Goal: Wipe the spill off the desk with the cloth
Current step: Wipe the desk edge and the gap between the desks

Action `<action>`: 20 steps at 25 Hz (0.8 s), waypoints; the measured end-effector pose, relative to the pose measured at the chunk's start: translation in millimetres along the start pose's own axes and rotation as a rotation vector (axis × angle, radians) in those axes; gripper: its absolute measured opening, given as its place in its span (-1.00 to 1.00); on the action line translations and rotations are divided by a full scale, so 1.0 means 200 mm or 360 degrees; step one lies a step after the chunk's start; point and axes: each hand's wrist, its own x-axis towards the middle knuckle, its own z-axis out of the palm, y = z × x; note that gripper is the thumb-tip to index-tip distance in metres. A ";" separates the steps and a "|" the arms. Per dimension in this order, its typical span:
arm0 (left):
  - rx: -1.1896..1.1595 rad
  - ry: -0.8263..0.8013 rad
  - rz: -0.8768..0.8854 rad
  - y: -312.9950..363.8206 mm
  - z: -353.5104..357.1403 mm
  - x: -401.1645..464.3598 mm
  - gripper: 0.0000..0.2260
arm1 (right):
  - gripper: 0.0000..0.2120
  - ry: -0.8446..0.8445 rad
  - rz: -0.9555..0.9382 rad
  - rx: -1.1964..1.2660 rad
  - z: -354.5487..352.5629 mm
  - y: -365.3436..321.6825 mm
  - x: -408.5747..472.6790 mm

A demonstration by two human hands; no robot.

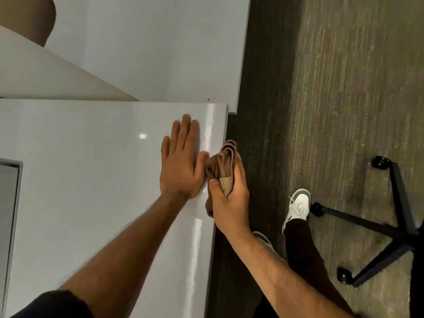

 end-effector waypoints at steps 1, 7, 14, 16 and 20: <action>-0.0014 -0.0012 -0.0005 0.00 0.00 0.00 -0.37 | -0.33 -0.0001 -0.0017 -0.0005 0.00 -0.02 0.05; 0.0024 -0.0067 -0.0057 0.00 -0.01 0.01 -0.37 | -0.34 0.0033 -0.0047 -0.0035 0.02 -0.16 0.34; 0.0039 -0.0062 -0.0047 -0.02 0.01 0.04 -0.37 | -0.36 0.0046 -0.0079 -0.0090 0.03 -0.23 0.50; 0.0053 -0.0054 -0.0049 -0.01 0.01 0.05 -0.37 | -0.36 0.0042 -0.0089 -0.0096 0.03 -0.24 0.50; 0.0028 -0.0055 -0.0059 -0.01 0.00 0.05 -0.37 | -0.36 0.0072 -0.0196 -0.0127 0.03 -0.25 0.47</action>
